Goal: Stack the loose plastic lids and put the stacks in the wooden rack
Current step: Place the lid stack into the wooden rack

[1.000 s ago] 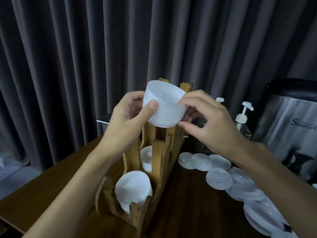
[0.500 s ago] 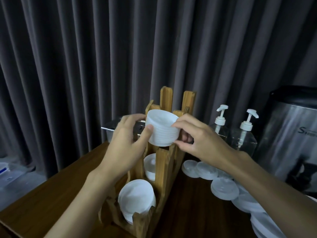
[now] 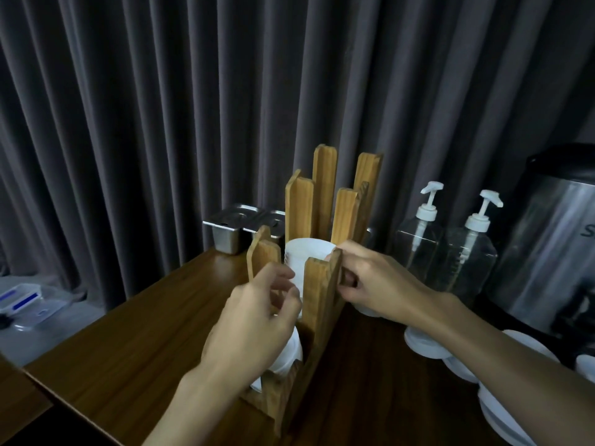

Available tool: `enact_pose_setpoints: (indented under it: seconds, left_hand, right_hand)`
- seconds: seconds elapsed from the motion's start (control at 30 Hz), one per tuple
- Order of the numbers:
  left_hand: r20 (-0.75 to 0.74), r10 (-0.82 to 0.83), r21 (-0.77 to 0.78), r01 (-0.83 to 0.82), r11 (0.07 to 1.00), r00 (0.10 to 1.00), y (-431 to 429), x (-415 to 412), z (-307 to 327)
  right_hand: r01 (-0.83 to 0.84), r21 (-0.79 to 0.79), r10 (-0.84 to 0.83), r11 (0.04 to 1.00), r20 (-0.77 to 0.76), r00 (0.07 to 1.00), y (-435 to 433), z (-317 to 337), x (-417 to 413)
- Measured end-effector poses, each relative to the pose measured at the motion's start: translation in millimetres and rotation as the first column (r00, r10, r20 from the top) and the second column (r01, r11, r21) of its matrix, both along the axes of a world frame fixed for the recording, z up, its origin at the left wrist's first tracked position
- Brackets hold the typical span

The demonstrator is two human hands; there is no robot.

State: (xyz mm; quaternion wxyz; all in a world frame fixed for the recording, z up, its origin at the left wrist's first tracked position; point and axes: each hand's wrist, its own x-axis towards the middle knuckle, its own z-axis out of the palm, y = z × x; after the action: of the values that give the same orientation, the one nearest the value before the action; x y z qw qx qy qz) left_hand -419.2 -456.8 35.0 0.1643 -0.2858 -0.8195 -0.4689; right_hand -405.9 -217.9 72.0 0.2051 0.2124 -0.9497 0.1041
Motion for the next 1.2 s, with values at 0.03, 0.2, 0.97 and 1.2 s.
enact_pose_setpoints:
  seconds: [0.03,0.2,0.97,1.2]
  left_hand:
    - [0.014,0.011,-0.008,-0.011,1.000,1.000,0.7,-1.0,-2.4]
    - [0.011,0.044,-0.052,-0.043,0.998,0.999,5.0,-4.4,-12.0]
    - [-0.173,0.097,-0.407,-0.161,0.899,0.980,6.5,-11.3,-25.1]
    - [-0.116,0.040,-0.386,-0.082,0.919,0.992,5.4,-11.7,-21.9]
  right_hand:
    - [0.001,-0.008,0.000,1.000,0.005,1.000,-0.3,-2.5,-1.7]
    - [0.007,-0.125,0.000,0.992,0.052,0.999,-1.9,-21.5,-7.2]
    - [0.075,-0.423,-0.015,0.903,0.143,0.990,-1.9,-66.8,17.2]
    - [0.098,-0.462,-0.015,0.882,0.179,0.984,-3.8,-65.8,18.2]
